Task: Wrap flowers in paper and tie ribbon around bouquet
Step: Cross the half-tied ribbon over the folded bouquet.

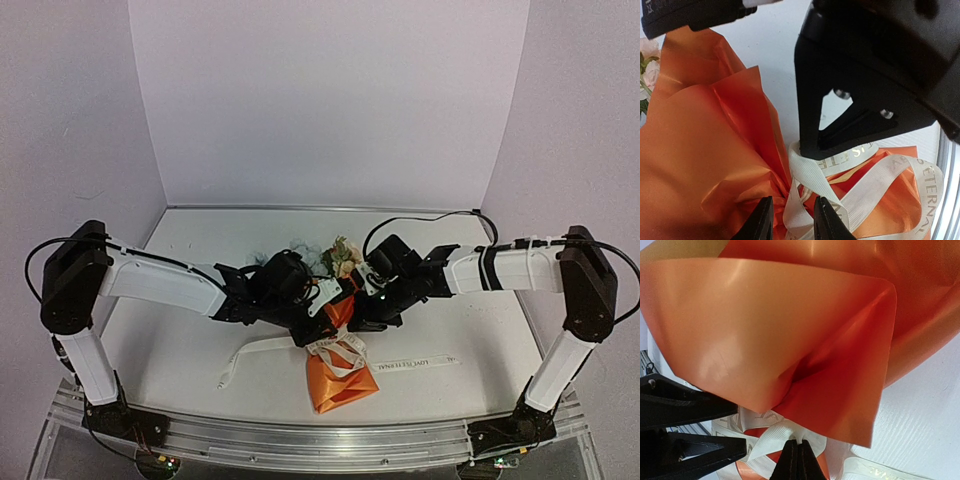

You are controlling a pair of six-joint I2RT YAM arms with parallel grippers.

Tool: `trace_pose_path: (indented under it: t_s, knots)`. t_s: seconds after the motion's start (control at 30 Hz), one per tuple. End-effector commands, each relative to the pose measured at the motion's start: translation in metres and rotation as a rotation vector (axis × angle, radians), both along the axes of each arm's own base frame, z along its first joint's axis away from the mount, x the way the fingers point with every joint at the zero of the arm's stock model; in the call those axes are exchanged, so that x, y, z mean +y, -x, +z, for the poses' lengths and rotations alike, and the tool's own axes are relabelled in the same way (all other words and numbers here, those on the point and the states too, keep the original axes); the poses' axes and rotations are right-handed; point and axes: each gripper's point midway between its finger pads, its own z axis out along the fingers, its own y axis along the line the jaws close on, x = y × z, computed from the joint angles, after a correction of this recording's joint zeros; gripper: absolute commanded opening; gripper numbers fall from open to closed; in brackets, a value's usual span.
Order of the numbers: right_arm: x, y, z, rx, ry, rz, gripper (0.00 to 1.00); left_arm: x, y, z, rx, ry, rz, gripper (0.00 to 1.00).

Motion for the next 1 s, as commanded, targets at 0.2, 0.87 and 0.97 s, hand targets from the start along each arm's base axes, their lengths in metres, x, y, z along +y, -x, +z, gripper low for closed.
trace_pose_path:
  t_s: [0.2, 0.87, 0.97]
  knots:
    - [0.003, -0.003, 0.014, -0.047, -0.026, 0.007, 0.0, -0.005, -0.004, 0.0, -0.01, -0.018, -0.013, 0.29]
    - [-0.001, -0.004, 0.018, -0.075, -0.029, -0.001, 0.0, -0.007, -0.003, 0.008, -0.023, 0.021, -0.014, 0.0]
    - [-0.003, -0.004, 0.017, -0.079, -0.026, -0.002, 0.0, -0.007, -0.006, 0.023, -0.045, 0.062, 0.004, 0.0]
